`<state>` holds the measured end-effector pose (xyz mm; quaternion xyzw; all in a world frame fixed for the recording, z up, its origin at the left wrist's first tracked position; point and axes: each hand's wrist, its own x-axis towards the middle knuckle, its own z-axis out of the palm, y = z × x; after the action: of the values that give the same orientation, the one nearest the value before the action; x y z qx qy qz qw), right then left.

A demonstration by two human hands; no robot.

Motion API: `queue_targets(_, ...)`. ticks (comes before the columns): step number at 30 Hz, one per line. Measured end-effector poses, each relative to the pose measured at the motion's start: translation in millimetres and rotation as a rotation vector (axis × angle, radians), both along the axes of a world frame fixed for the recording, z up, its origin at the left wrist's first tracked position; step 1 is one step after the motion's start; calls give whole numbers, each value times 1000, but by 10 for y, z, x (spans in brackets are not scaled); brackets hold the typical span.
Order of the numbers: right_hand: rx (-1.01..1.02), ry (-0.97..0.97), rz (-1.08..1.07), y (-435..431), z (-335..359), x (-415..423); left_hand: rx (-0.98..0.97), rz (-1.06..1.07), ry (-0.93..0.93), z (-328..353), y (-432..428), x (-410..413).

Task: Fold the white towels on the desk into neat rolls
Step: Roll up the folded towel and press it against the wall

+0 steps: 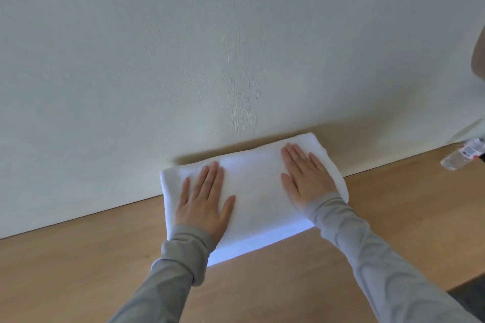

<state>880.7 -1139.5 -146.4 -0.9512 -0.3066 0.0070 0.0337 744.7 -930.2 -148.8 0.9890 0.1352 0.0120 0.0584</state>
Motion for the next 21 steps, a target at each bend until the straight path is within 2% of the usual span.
queue_targets(8, -79, 149, -39, 100, 396, -75, -37, -79, 123, 275, 105, 9)
queue_targets(14, 239, 55, 40, 588, 1266, -520, -72, 68, -66, 1110, 545, -392)
queue_targets(21, 324, -110, 221, 1802, 1977, -1440, 26, 239, -176, 1809, 1487, -1484)
